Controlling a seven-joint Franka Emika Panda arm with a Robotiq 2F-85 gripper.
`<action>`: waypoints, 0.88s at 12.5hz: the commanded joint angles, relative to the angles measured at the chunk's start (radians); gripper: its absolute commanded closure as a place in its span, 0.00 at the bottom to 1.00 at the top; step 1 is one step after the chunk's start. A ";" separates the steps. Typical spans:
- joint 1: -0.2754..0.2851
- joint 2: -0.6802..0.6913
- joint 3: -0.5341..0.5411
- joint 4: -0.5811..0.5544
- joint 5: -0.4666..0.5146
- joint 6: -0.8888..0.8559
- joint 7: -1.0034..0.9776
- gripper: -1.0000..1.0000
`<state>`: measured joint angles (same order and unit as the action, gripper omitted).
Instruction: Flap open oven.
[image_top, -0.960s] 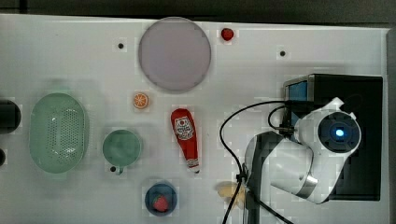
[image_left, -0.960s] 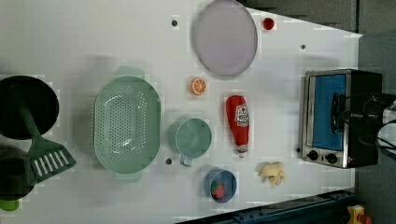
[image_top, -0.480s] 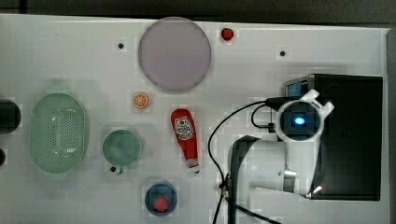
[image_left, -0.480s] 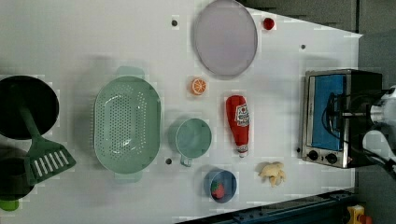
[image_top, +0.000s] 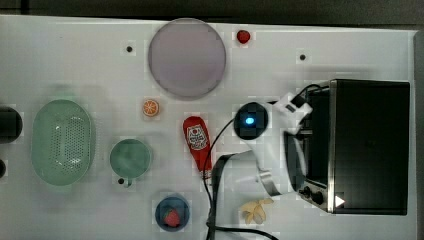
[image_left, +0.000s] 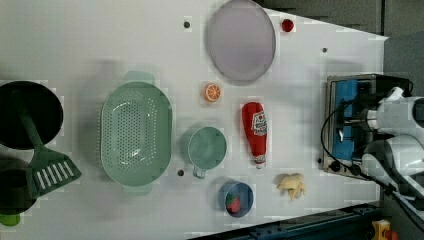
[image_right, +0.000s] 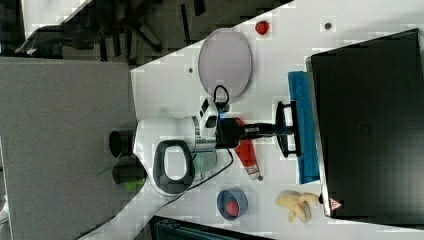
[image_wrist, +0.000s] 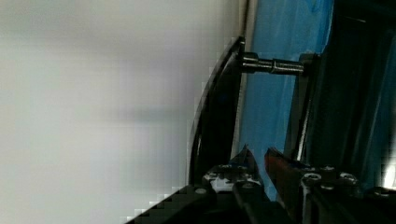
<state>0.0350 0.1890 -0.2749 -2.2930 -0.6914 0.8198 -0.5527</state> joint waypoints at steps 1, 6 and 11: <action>0.036 0.066 0.054 -0.004 -0.026 -0.003 0.203 0.82; 0.072 0.180 0.083 0.019 -0.053 -0.003 0.313 0.82; 0.127 0.313 0.087 0.065 -0.134 0.009 0.480 0.82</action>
<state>0.1431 0.5112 -0.1812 -2.2441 -0.8159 0.8286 -0.1844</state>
